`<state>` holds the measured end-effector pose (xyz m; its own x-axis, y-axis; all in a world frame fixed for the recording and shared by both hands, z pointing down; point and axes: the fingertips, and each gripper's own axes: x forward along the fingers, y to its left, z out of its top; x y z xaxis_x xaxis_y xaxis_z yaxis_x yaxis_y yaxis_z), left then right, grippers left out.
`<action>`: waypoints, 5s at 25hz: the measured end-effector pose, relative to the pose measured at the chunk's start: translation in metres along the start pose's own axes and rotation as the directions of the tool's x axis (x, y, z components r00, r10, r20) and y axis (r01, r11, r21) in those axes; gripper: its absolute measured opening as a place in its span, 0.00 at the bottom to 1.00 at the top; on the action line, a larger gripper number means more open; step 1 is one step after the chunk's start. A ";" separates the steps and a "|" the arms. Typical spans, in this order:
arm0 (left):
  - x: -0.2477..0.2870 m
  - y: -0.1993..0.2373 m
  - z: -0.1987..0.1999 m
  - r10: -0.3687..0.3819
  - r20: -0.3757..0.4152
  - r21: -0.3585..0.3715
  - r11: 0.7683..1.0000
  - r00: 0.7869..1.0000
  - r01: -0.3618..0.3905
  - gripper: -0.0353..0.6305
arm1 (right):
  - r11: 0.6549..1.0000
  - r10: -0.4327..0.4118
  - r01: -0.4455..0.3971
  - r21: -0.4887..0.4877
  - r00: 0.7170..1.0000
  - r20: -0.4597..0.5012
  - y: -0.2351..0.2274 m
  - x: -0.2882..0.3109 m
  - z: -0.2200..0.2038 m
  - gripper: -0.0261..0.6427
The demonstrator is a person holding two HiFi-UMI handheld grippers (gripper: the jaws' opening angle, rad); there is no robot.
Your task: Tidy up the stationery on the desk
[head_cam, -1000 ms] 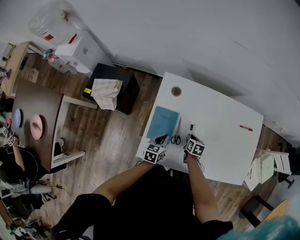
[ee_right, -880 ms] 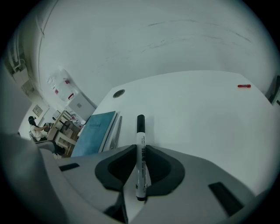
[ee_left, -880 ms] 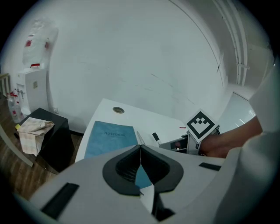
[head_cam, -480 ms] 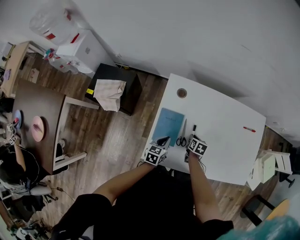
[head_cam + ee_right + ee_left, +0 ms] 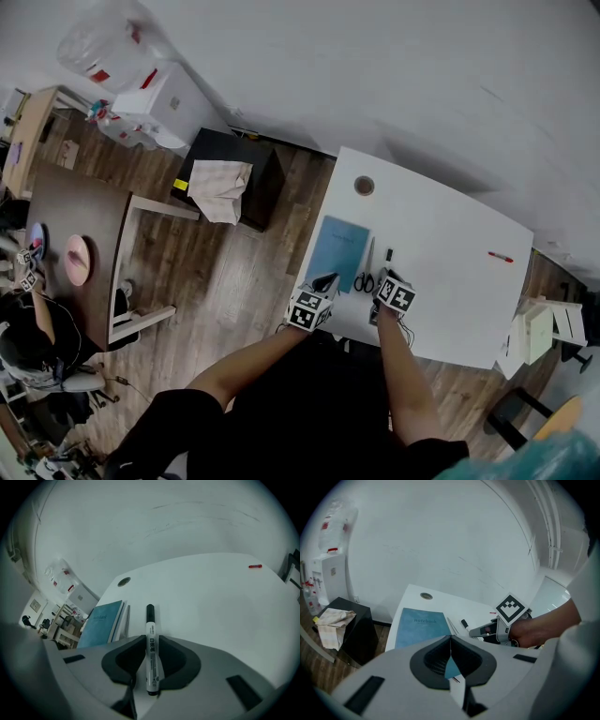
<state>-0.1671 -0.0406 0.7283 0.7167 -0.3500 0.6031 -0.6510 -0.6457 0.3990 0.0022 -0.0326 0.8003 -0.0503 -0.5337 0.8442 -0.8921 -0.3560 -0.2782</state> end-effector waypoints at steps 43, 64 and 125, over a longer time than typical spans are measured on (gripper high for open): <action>0.091 -0.166 -0.012 -0.022 -0.057 0.049 0.998 0.998 0.025 0.07 | 0.989 0.140 -0.144 0.044 0.987 0.083 -0.175 -0.106 0.047 0.16; 0.297 -0.355 0.091 -0.174 -0.247 0.459 0.845 0.953 0.273 0.08 | 0.991 0.072 -0.095 0.098 0.974 0.217 -0.363 -0.158 0.060 0.16; 0.302 -0.270 0.061 0.109 -0.284 0.294 0.956 0.953 -0.021 0.13 | 0.993 0.107 -0.093 -0.075 0.972 0.207 -0.325 -0.115 0.121 0.16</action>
<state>0.2401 -0.0132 0.7611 0.5412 -0.2107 0.8141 -0.5640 -0.8091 0.1655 0.3524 0.0517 0.7388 -0.0509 -0.7161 0.6962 -0.9147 -0.2464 -0.3203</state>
